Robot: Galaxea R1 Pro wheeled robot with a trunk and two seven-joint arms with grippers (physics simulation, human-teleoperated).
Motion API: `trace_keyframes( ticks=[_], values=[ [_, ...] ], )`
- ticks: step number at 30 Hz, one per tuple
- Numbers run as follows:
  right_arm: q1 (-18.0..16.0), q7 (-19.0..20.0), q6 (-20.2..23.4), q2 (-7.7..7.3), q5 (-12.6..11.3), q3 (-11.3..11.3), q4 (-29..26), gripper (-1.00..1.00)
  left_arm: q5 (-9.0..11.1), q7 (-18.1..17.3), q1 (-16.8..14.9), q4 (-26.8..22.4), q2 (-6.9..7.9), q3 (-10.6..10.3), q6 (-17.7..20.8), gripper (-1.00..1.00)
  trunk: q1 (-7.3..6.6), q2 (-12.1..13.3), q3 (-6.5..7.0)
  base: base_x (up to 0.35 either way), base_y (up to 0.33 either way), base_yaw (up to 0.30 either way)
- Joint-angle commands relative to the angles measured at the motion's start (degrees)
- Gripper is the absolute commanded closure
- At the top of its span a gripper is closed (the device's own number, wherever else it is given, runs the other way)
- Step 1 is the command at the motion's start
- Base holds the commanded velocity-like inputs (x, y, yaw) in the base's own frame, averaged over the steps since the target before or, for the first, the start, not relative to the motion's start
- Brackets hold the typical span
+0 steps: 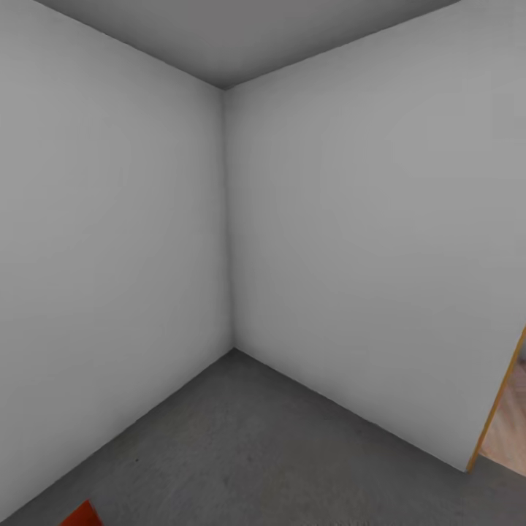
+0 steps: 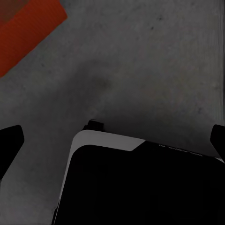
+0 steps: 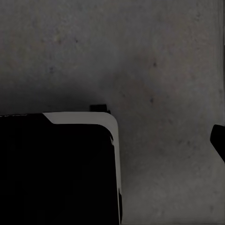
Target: Move the two storage containers from the living room to the garage. In the garage, place one container on the floor and stack the other container on top of it (either order is fine).
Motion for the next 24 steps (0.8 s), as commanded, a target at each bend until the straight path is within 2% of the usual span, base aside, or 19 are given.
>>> trace_keyframes(
  ticks=[1,24],
  values=[
    [-0.07,-0.04,-0.33,0.01,-0.37,0.17,0.18,-1.00,0.44,0.20,-0.03,0.02,-0.01,-0.49,-0.17,-1.00,0.02,-0.04,-0.02,0.000,0.000,-0.294],
    [-0.07,-0.04,-0.33,0.05,-0.37,0.18,0.18,-1.00,0.54,0.28,0.00,0.02,-0.01,-0.49,-0.17,-1.00,0.02,-0.04,-0.02,0.000,0.000,-0.294]
  ],
)
